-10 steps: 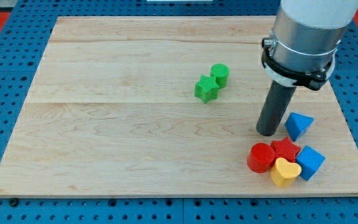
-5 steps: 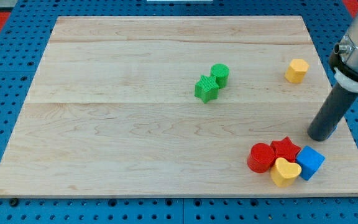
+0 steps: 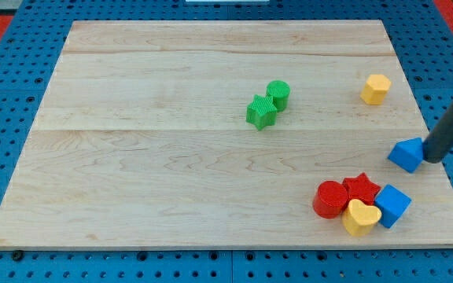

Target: Drag blue triangle towards left side of the board

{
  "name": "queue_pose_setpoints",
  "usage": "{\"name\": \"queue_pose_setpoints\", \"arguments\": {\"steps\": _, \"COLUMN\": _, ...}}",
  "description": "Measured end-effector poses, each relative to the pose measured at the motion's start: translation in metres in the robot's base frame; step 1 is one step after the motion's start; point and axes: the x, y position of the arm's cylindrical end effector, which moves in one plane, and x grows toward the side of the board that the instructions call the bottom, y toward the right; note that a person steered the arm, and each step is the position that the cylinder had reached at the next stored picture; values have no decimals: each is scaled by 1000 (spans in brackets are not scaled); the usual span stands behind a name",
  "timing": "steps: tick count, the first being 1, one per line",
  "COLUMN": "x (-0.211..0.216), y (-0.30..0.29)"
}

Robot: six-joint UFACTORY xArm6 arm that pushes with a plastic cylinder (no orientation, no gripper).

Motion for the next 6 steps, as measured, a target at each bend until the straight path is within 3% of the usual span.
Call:
{"name": "queue_pose_setpoints", "arguments": {"steps": 3, "x": -4, "y": -67}}
{"name": "queue_pose_setpoints", "arguments": {"steps": 6, "x": -16, "y": -179}}
